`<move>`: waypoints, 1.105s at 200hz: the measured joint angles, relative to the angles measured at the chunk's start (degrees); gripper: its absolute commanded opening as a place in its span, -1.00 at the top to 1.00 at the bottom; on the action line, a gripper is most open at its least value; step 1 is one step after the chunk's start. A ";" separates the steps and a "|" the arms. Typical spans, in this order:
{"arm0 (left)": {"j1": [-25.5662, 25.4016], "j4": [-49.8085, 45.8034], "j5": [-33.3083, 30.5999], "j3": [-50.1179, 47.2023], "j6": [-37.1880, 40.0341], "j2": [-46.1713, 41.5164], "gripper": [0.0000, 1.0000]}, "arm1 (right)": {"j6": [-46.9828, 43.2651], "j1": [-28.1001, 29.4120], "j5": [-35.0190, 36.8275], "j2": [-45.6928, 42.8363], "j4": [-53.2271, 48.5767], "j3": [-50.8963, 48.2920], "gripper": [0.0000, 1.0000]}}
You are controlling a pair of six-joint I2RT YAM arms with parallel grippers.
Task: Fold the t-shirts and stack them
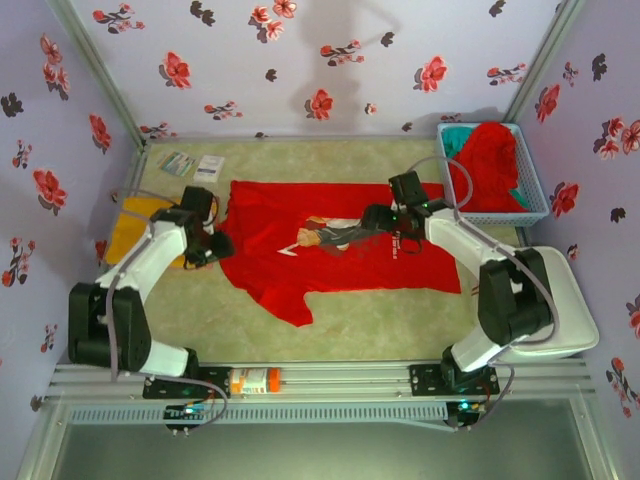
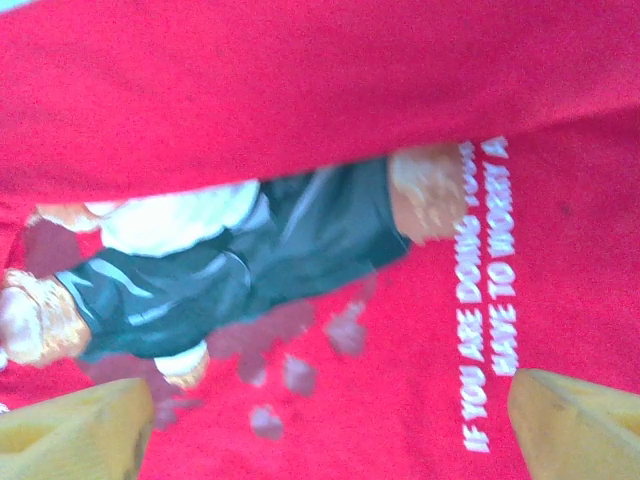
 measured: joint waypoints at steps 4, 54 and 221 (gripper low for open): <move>-0.50 0.15 0.37 -1.38 -0.52 -1.09 0.11 | 0.37 -0.04 0.26 -0.74 -0.26 -0.92 -0.84; -10.32 3.02 4.22 -16.68 -11.69 -15.74 0.24 | 4.15 -1.11 1.38 -7.26 -3.87 -9.44 -0.82; -17.73 27.04 3.65 -29.49 -37.40 -16.83 0.45 | 6.19 -1.25 1.31 -9.07 -4.04 -10.19 -0.76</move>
